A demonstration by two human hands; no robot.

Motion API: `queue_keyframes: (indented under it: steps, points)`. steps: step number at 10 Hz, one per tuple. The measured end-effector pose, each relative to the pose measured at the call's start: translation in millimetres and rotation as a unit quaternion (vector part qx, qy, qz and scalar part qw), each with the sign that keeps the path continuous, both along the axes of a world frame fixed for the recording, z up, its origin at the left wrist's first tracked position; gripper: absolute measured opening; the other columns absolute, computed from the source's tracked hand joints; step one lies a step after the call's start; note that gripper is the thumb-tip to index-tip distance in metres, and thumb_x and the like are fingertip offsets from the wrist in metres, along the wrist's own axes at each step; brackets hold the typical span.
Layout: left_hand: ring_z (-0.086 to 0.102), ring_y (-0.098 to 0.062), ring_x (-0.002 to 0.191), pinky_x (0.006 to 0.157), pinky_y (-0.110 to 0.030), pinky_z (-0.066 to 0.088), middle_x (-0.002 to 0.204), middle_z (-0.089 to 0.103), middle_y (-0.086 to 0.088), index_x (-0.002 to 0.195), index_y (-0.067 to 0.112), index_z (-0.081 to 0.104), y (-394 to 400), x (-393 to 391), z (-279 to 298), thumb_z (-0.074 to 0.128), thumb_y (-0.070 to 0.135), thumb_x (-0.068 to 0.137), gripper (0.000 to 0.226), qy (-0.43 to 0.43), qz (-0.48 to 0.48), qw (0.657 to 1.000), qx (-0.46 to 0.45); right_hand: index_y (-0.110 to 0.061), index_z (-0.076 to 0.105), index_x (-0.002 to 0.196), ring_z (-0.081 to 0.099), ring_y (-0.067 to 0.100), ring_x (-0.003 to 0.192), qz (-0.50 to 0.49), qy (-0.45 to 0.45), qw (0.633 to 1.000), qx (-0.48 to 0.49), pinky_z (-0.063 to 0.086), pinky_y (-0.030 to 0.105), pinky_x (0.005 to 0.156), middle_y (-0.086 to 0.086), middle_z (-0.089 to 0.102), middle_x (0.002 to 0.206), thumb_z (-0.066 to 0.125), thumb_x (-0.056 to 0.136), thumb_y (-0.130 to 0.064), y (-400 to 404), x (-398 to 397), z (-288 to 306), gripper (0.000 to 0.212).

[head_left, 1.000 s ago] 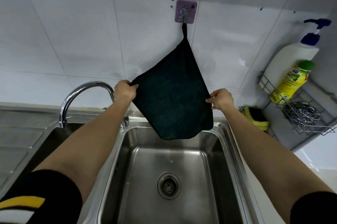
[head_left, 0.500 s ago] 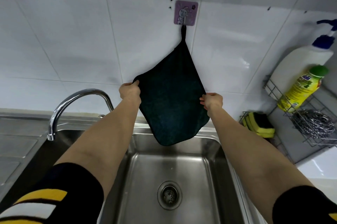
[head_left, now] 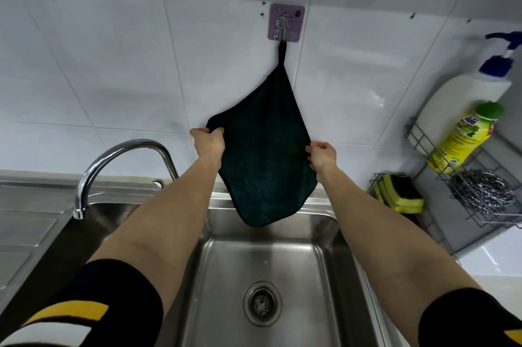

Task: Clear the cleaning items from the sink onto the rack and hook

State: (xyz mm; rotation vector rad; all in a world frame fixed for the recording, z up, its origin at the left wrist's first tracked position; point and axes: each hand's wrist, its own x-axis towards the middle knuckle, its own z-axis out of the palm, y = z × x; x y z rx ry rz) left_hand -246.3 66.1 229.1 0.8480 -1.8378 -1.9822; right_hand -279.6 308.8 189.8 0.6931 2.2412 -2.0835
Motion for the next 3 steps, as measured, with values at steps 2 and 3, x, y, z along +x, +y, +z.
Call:
queue_keyframes:
  steps: [2, 3]
  points:
    - [0.050, -0.021, 0.086, 0.077, -0.030, 0.042, 0.099, 0.051, -0.007, 0.113, 0.009, 0.039, -1.1, 14.4, 4.8, 0.059, 0.022, 0.088, 0.035, -0.015, -0.032, 0.997, -0.071, -0.013, 0.058, 0.104, 0.062, 0.031, 0.109, 0.041, 0.008, 0.994, 0.105, 0.050, 0.042, 0.099, 0.013, 0.065, 0.120, 0.062, 0.087, -0.019, -1.3, 12.9, 8.7, 0.018]
    - [0.052, -0.022, 0.086, 0.074, -0.030, 0.041, 0.091, 0.053, -0.002, 0.125, 0.006, 0.040, -4.7, 27.1, 21.3, 0.058, 0.022, 0.088, 0.044, -0.002, -0.055, 0.991, -0.125, -0.010, 0.052, 0.128, 0.057, 0.030, 0.117, 0.102, 0.002, 0.969, 0.225, 0.046, 0.037, 0.101, 0.011, 0.059, 0.130, 0.059, 0.091, -0.032, -4.1, 37.3, 31.6, 0.044]
